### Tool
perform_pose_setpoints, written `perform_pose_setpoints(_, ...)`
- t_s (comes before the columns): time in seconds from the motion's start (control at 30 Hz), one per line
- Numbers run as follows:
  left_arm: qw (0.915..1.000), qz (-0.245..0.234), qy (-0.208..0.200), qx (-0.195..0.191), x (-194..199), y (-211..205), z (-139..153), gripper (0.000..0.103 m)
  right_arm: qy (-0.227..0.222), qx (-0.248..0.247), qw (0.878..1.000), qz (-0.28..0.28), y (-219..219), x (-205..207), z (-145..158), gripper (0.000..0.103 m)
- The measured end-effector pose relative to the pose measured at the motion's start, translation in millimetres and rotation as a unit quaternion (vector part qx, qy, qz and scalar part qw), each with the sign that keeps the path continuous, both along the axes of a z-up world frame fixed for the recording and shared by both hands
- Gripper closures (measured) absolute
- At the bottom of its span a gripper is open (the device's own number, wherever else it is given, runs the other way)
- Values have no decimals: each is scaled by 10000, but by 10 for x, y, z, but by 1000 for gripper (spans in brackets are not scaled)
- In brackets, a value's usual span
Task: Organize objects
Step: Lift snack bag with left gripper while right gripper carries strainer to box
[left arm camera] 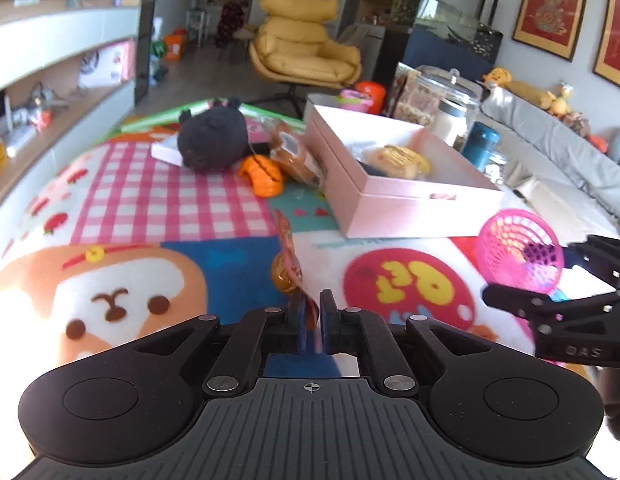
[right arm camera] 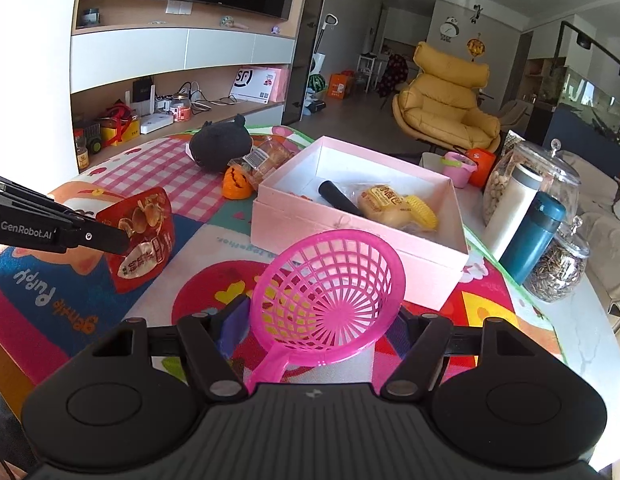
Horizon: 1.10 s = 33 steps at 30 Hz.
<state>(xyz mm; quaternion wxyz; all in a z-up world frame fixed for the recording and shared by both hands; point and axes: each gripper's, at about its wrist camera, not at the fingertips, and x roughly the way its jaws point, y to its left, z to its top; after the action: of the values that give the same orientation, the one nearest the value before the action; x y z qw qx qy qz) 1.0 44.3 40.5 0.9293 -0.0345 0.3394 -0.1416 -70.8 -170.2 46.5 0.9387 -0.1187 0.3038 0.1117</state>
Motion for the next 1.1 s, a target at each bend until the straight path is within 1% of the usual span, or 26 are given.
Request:
perform_pose_setpoints(0.07,9996,156,10,229,47,-27,-63,84,81,28,10000,-21,5,20,-59,32)
perform_pose_setpoints(0.1,9993,250,2,289,83,-24,-103,83,114,25,9999,-19,11,25,-89,29)
perform_pose_setpoints(0.13,9990,313,-24,324,106,-22,-138,80,122,14,9999,-19,21,33,-112,25)
perform_pose_setpoints(0.2,9989,396,-48,252,158,12,-210,73,115,-26,9999,2,50,48,-159,21)
perform_pose_setpoints(0.23,9989,436,-2,153,189,38,-241,67,139,-38,9999,20,61,61,-186,20)
perform_pose_setpoints(0.27,9988,496,57,-31,223,80,-272,63,174,-45,9998,26,73,85,-213,19)
perform_pose_setpoints(0.33,9973,629,40,-373,271,154,-302,63,264,-73,9996,19,95,142,-273,18)
perform_pose_setpoints(0.43,9940,833,-16,-713,387,243,-343,63,395,-127,9991,-4,134,240,-401,17)
perform_pose_setpoints(0.47,9923,888,-41,-862,436,274,-360,63,386,-98,9992,-38,132,260,-435,15)
perform_pose_setpoints(0.5,9906,940,-49,-991,485,296,-369,63,332,-47,9994,-75,126,267,-445,10)
perform_pose_setpoints(0.57,9885,1000,-41,-1136,604,313,-371,63,342,39,9994,-59,111,295,-461,9)
perform_pose_setpoints(0.7,9899,993,12,-1011,843,220,-339,64,403,239,9989,-87,54,311,-478,8)
perform_pose_setpoints(0.73,9901,967,58,-1012,876,199,-332,67,417,269,9987,-96,42,309,-479,8)
perform_pose_setpoints(0.77,9902,953,91,-1017,899,183,-323,71,436,289,9986,-110,33,305,-476,8)
perform_pose_setpoints(0.8,9903,874,135,-1075,908,177,-315,72,448,288,9985,-122,30,297,-471,8)
perform_pose_setpoints(0.83,9903,787,178,-1131,912,174,-306,78,453,272,9985,-131,29,286,-465,8)
perform_pose_setpoints(0.87,9908,695,205,-1142,902,160,-298,81,456,242,9986,-137,28,275,-456,8)
perform_pose_setpoints(1.0,9965,398,134,-717,746,37,-251,83,502,132,9986,-113,9,222,-435,8)
perform_pose_setpoints(1.07,9973,284,151,-667,631,22,-235,83,519,112,9985,-114,-9,188,-426,8)
perform_pose_setpoints(1.1,9973,246,178,-671,573,19,-225,83,535,121,9984,-129,-22,173,-418,10)
